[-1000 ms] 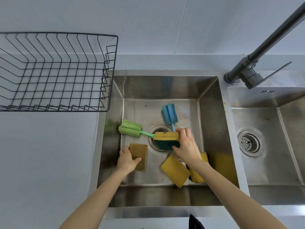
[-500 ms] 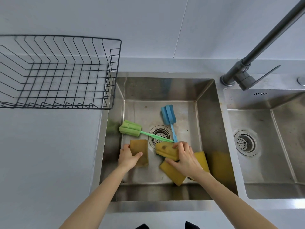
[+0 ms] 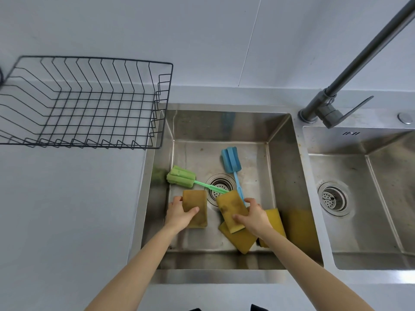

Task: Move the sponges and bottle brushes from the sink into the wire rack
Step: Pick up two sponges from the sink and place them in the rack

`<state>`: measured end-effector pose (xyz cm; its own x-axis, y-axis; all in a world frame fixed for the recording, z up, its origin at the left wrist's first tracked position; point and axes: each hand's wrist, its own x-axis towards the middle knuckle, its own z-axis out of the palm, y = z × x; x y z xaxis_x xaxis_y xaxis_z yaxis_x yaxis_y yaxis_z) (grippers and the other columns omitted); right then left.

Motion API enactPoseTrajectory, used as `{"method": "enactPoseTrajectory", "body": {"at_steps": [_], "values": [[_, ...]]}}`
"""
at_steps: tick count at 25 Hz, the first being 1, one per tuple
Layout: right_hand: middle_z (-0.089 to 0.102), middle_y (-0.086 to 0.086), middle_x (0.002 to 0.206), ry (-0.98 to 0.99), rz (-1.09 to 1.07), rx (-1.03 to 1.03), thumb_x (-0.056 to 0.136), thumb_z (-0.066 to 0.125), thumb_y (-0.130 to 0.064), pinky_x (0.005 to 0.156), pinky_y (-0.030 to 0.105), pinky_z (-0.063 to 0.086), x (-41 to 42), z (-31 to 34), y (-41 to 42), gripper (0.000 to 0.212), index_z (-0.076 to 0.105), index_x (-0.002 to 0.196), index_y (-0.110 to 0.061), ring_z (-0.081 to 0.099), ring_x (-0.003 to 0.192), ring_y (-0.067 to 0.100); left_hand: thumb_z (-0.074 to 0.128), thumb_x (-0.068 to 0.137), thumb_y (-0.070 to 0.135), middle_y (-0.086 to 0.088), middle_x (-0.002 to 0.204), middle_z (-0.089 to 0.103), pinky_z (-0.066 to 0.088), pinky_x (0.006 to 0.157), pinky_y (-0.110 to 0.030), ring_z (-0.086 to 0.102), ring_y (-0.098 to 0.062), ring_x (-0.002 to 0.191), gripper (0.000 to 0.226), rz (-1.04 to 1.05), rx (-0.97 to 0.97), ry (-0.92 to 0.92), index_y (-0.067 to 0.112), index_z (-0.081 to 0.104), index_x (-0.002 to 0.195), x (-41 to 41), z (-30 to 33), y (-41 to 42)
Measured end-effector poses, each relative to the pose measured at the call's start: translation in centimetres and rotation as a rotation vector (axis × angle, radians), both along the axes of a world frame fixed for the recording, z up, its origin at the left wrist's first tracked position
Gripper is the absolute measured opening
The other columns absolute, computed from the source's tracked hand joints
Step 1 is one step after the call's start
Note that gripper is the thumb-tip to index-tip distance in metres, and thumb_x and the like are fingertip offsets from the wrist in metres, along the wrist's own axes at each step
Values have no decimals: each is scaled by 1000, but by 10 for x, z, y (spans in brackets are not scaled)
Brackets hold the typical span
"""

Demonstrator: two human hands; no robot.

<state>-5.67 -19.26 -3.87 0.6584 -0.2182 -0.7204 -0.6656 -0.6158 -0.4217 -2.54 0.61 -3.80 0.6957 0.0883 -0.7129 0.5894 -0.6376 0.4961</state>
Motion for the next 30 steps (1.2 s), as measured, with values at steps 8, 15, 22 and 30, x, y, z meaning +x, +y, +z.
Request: {"method": "enactPoseTrajectory", "body": {"at_steps": [8,15,22,30], "values": [[51,13,135,-69,-177,83,85,65,-31,98,37,46,1,28,1,61,38,135,-10,52,121,30,64,82,30,-16,133,45,43,101,-38,48,-31,120,60,13,-64,-94,7,37,131,0,22,0],[53,14,131,-227,-235,160,89,60,-27,91,32,46,5,73,5,52,40,133,-9,54,118,28,62,83,32,-13,134,49,43,102,-41,49,-29,120,59,28,-176,-210,9,38,132,6,54,7],[58,13,126,-391,-237,225,89,60,-25,86,29,44,14,114,7,45,46,129,-8,56,103,23,52,90,29,-9,131,51,39,89,-28,50,-22,113,51,31,-253,-403,8,37,134,7,99,19],[56,3,106,-548,-194,272,88,62,-27,82,27,44,39,155,18,43,49,125,-10,54,97,17,60,85,29,-3,110,53,41,82,-29,52,-19,98,45,77,-281,-609,12,49,125,24,155,55]]}}
